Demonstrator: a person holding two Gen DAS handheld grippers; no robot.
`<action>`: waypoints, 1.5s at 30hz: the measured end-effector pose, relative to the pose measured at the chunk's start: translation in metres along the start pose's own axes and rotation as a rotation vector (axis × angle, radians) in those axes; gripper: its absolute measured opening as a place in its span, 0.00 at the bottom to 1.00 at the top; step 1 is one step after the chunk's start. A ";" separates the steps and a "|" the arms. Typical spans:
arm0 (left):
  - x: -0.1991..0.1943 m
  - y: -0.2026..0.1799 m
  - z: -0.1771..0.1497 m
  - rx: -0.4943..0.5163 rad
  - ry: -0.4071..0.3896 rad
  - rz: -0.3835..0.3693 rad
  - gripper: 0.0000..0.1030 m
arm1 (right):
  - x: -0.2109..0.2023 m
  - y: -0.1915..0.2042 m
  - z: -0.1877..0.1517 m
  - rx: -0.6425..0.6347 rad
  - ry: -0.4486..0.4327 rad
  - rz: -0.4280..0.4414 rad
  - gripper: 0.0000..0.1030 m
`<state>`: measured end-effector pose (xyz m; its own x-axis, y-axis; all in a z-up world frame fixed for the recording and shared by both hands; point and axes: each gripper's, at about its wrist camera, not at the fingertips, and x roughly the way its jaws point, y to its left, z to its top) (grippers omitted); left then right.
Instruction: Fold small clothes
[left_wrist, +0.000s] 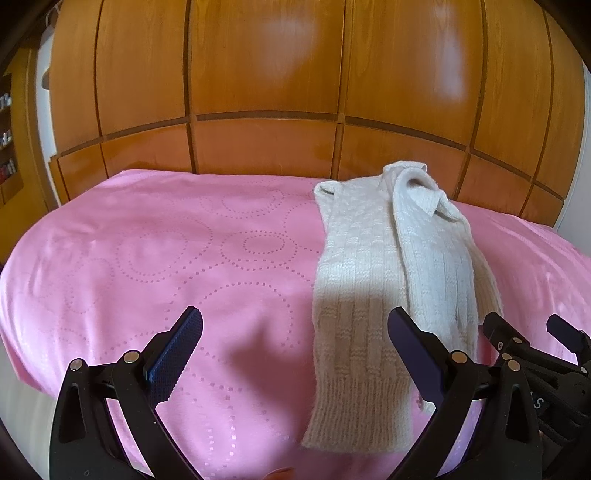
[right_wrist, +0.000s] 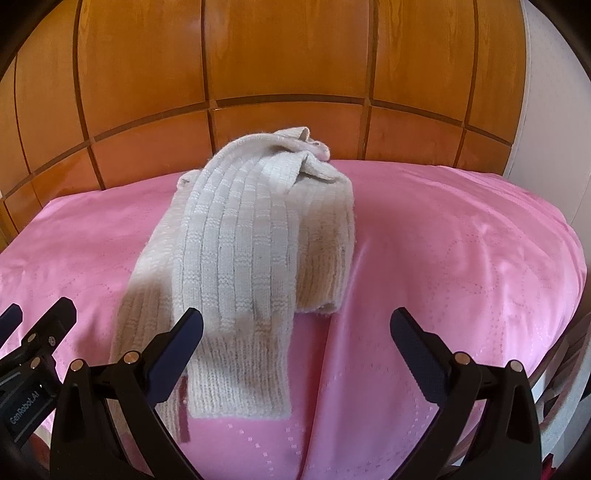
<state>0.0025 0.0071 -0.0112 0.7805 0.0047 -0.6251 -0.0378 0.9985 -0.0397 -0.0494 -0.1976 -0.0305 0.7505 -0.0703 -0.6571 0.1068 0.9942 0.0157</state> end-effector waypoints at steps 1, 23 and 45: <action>0.000 0.000 0.000 0.000 0.000 0.000 0.97 | -0.001 0.000 0.000 0.001 -0.002 0.001 0.98; 0.002 0.007 -0.002 -0.006 0.015 -0.004 0.97 | 0.006 -0.008 -0.011 0.028 0.038 0.094 0.98; 0.047 -0.009 -0.040 0.197 0.256 -0.300 0.93 | 0.061 0.012 -0.025 -0.081 0.227 0.322 0.19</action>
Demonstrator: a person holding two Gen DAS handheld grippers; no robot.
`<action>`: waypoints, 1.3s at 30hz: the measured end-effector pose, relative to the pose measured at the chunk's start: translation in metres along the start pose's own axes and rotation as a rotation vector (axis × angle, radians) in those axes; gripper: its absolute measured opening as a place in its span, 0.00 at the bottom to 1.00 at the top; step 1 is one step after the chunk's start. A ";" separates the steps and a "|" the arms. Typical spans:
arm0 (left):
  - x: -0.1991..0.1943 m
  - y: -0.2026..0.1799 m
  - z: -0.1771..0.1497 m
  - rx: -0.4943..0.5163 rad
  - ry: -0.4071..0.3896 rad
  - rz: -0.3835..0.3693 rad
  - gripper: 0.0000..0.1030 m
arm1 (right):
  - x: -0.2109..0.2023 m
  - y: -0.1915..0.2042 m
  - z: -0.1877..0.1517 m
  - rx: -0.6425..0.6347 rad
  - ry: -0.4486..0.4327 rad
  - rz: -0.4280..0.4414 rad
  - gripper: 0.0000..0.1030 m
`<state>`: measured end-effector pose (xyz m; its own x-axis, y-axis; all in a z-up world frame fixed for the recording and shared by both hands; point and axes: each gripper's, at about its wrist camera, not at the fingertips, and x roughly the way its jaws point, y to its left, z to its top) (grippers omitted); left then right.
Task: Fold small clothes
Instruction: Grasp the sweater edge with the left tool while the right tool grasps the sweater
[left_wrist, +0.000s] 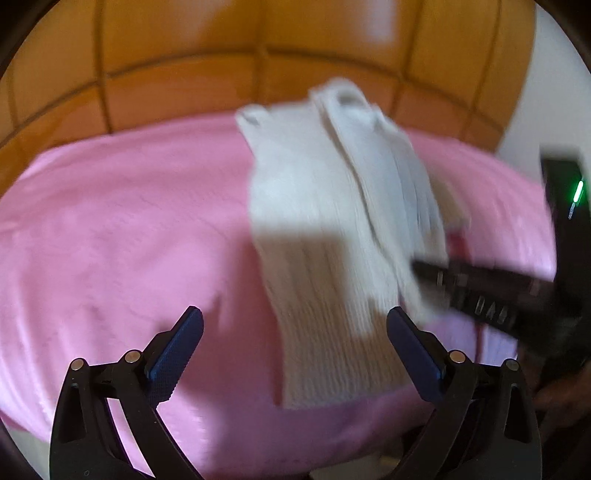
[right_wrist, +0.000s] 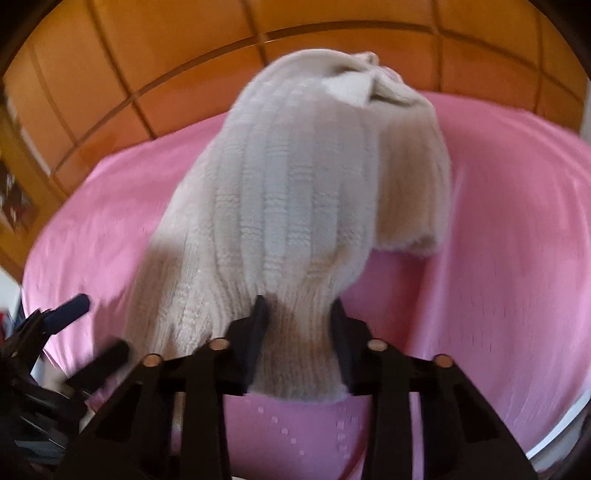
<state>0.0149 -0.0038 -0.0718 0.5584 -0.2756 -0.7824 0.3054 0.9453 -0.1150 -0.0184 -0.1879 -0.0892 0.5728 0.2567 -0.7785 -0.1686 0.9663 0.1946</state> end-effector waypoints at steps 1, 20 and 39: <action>0.009 -0.004 -0.003 0.017 0.032 -0.011 0.84 | -0.003 0.004 0.001 -0.037 -0.004 0.000 0.13; -0.052 0.156 0.158 -0.369 -0.317 0.073 0.05 | -0.095 -0.271 0.169 0.267 -0.303 -0.666 0.08; 0.034 0.145 0.121 -0.641 -0.128 -0.242 0.71 | -0.016 -0.207 0.107 0.366 -0.091 0.049 0.56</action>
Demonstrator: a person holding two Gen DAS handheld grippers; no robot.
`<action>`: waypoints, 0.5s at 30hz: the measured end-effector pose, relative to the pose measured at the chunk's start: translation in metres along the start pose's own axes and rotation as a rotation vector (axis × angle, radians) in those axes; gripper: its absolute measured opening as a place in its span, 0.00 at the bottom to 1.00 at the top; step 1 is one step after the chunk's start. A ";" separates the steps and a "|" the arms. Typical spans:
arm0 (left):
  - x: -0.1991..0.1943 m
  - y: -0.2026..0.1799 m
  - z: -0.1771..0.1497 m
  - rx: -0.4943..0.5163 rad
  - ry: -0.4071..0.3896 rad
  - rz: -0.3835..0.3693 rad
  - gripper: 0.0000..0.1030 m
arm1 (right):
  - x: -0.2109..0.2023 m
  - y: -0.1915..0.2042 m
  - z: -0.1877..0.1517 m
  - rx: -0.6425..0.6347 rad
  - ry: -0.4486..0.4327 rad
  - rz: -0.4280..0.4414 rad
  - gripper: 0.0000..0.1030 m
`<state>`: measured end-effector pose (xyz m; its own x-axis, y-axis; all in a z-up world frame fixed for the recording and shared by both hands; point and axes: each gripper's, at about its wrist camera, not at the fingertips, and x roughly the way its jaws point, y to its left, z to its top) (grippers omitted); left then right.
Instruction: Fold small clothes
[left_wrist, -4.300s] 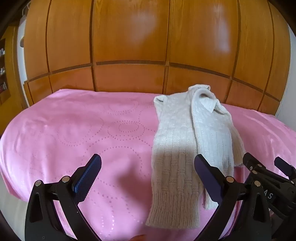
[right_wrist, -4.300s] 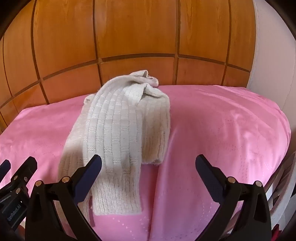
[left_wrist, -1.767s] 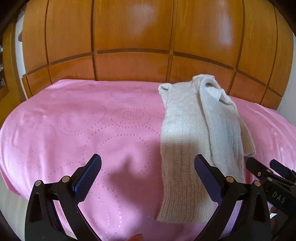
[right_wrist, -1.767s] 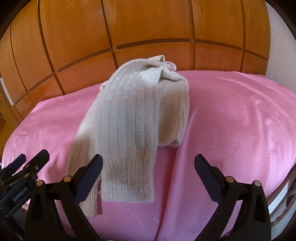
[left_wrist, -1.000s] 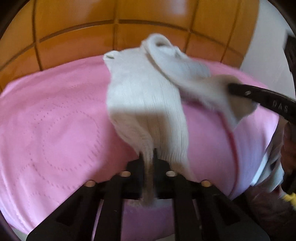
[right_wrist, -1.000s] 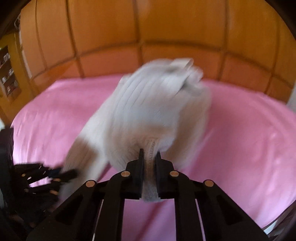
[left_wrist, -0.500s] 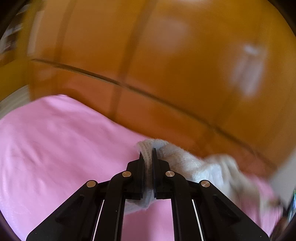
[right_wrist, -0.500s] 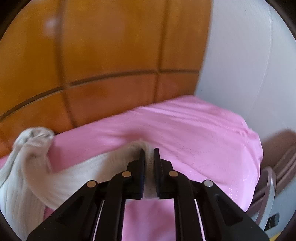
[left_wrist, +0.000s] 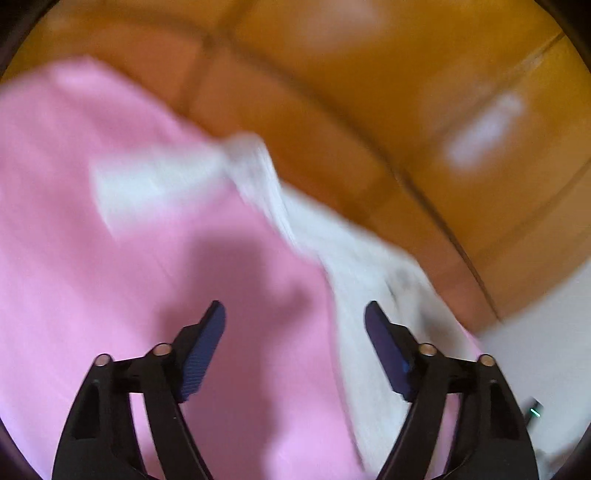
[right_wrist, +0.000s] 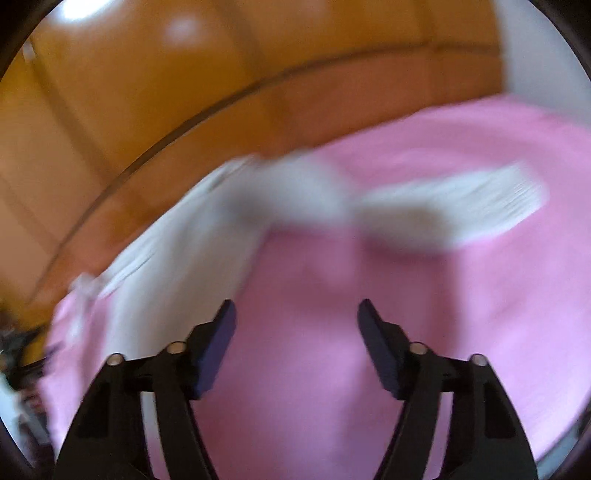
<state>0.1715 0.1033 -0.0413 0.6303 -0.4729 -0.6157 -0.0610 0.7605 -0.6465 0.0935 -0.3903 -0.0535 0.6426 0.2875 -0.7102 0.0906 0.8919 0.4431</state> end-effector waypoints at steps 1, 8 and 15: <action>0.011 -0.003 -0.013 -0.013 0.042 -0.033 0.69 | 0.011 0.011 -0.007 -0.007 0.030 0.042 0.50; 0.074 -0.045 -0.077 0.009 0.245 -0.163 0.57 | 0.073 0.050 -0.019 -0.029 0.137 0.088 0.44; 0.075 -0.054 -0.059 0.066 0.219 -0.122 0.05 | 0.062 0.075 -0.022 -0.140 0.138 0.036 0.07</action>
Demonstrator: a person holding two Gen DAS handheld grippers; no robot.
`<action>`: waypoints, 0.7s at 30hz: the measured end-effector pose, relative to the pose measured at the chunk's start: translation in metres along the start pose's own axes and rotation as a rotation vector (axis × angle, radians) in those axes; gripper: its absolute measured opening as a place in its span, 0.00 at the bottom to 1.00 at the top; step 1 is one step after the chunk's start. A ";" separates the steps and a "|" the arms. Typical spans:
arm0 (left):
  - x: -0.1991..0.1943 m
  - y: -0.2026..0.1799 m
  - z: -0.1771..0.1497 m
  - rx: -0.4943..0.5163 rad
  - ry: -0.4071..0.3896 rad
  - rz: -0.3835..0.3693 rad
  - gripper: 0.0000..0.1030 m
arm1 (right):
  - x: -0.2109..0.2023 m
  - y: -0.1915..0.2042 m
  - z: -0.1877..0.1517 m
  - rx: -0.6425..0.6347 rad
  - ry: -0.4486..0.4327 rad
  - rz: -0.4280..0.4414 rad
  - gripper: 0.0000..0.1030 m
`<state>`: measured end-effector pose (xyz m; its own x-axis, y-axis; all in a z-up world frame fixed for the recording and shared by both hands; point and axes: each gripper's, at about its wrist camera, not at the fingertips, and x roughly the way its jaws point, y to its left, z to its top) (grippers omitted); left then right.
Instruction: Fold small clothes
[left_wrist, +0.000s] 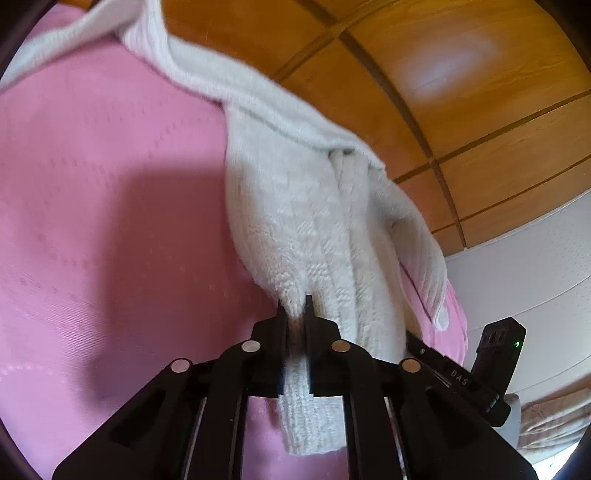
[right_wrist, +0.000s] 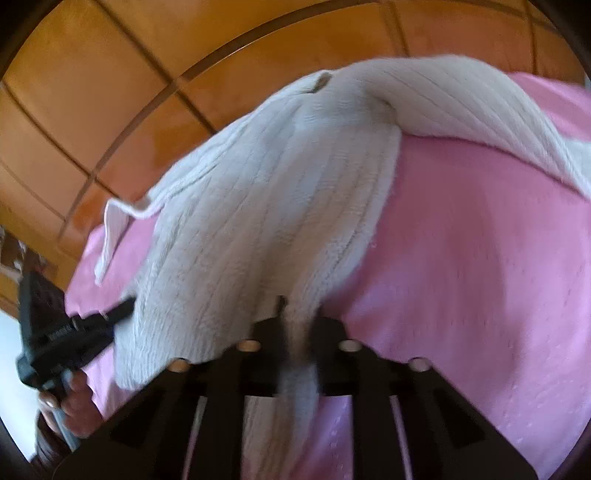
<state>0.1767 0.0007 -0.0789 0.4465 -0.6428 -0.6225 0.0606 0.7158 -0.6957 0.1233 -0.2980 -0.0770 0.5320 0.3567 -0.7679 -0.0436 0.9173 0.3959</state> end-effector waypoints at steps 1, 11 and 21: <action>-0.008 0.000 0.003 0.005 -0.017 0.004 0.05 | -0.009 0.007 0.001 -0.027 -0.021 -0.008 0.07; -0.131 0.024 -0.005 0.004 -0.185 -0.022 0.03 | -0.137 0.032 -0.009 -0.122 -0.217 0.046 0.05; -0.205 0.050 -0.086 -0.087 -0.192 0.030 0.03 | -0.161 -0.023 -0.095 -0.005 -0.121 -0.020 0.05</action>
<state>0.0118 0.1448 -0.0166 0.6090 -0.5519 -0.5696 -0.0292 0.7021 -0.7115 -0.0418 -0.3598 -0.0108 0.6310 0.3143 -0.7093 -0.0361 0.9252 0.3778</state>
